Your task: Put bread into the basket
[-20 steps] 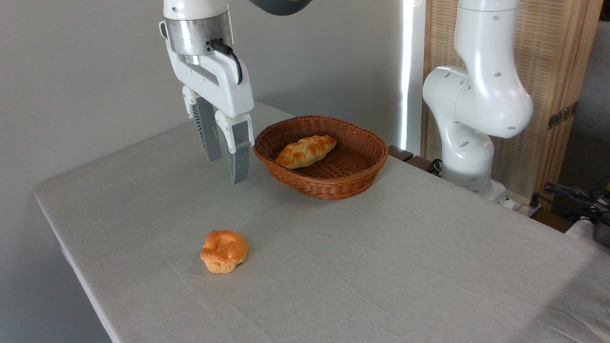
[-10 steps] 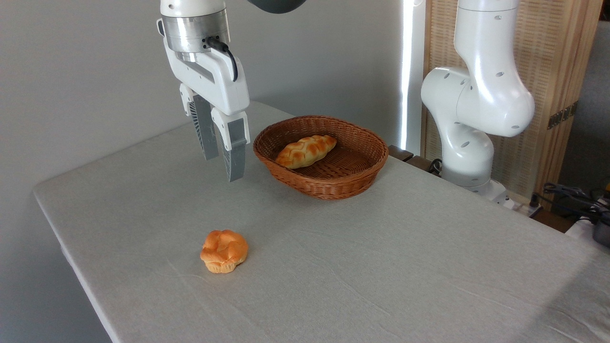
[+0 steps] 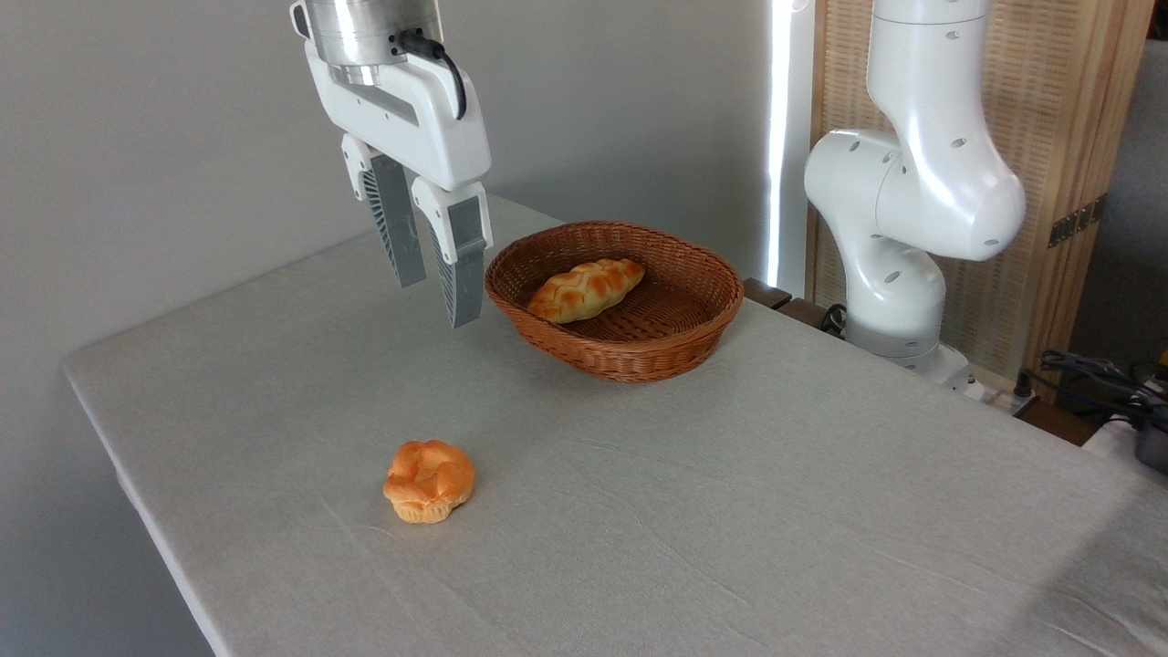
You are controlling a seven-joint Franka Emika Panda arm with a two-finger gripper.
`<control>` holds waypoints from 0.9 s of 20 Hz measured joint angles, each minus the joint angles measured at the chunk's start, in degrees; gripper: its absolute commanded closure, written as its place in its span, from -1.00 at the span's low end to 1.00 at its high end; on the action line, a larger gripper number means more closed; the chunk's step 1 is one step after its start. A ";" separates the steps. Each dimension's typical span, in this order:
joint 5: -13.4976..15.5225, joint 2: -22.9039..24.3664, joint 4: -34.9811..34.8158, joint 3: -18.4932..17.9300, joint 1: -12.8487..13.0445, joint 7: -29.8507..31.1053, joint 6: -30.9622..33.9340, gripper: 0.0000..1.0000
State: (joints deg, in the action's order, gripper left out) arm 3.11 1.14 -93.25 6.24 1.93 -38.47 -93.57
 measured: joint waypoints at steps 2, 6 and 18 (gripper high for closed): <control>0.00 -0.77 1.16 -0.69 -0.07 0.00 0.20 -1.00; 0.00 -1.05 2.23 -3.12 -0.19 -0.03 0.72 -1.00; 0.00 -1.26 3.51 -5.02 0.26 -1.00 1.25 -1.00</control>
State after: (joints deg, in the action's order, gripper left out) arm 3.11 -0.12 -89.74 1.21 2.19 -39.47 -92.32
